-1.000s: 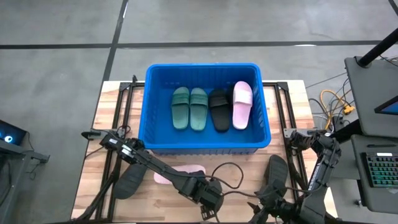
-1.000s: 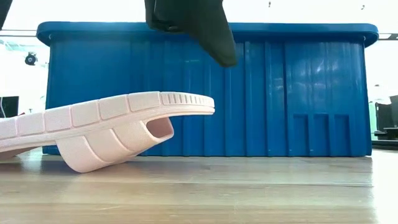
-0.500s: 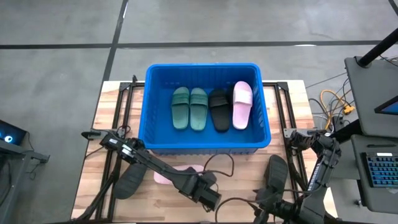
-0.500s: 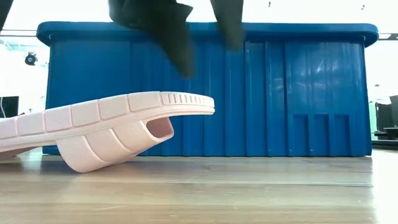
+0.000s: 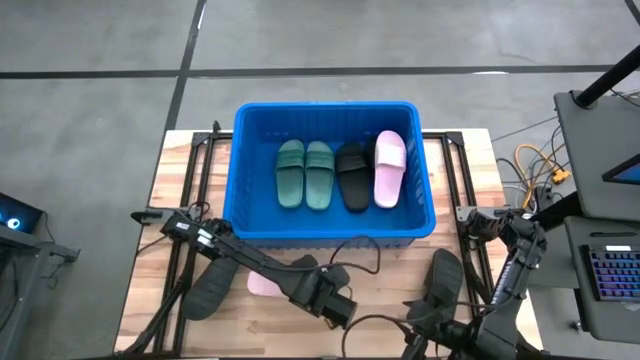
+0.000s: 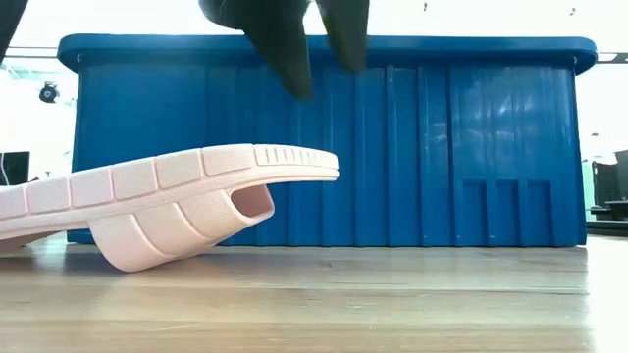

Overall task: Pick and place slides into bin
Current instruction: Put the pink slide into the bin

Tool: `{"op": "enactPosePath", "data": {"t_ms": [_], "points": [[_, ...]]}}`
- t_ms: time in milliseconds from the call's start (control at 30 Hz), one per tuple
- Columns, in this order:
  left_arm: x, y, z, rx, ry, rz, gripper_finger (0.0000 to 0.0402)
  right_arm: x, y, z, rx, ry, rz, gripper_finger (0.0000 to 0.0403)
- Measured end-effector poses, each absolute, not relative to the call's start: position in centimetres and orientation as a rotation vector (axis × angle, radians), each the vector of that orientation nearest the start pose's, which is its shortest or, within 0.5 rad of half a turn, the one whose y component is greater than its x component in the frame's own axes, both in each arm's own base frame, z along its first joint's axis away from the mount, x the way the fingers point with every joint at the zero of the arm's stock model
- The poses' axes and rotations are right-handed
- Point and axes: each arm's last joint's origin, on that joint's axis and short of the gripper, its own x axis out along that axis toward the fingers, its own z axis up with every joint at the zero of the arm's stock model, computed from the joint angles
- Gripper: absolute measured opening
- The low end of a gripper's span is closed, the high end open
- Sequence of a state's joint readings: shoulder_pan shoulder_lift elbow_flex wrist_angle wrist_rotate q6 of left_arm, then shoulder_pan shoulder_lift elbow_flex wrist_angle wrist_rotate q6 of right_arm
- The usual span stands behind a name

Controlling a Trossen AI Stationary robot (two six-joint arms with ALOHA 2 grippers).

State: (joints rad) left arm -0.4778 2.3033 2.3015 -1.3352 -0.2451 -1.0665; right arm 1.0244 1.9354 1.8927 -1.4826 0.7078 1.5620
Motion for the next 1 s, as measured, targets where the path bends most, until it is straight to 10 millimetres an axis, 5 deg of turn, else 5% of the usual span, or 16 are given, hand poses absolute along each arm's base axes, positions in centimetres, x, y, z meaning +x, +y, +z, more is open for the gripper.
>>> {"op": "enactPosePath", "data": {"t_ms": [267,667,1000], "points": [[38.4,-22.1,26.8,-0.237,1.334,0.450,0.0219,20.7,30.2,30.9,0.264,0.829,-0.492,0.0219],[36.1,-25.4,26.0,-0.163,1.371,0.391,0.0224,20.9,30.4,29.8,0.263,0.814,-0.482,0.0219],[33.9,-26.7,21.8,-0.179,1.494,0.526,0.0314,21.1,30.7,29.1,0.281,0.805,-0.468,0.0219]]}}
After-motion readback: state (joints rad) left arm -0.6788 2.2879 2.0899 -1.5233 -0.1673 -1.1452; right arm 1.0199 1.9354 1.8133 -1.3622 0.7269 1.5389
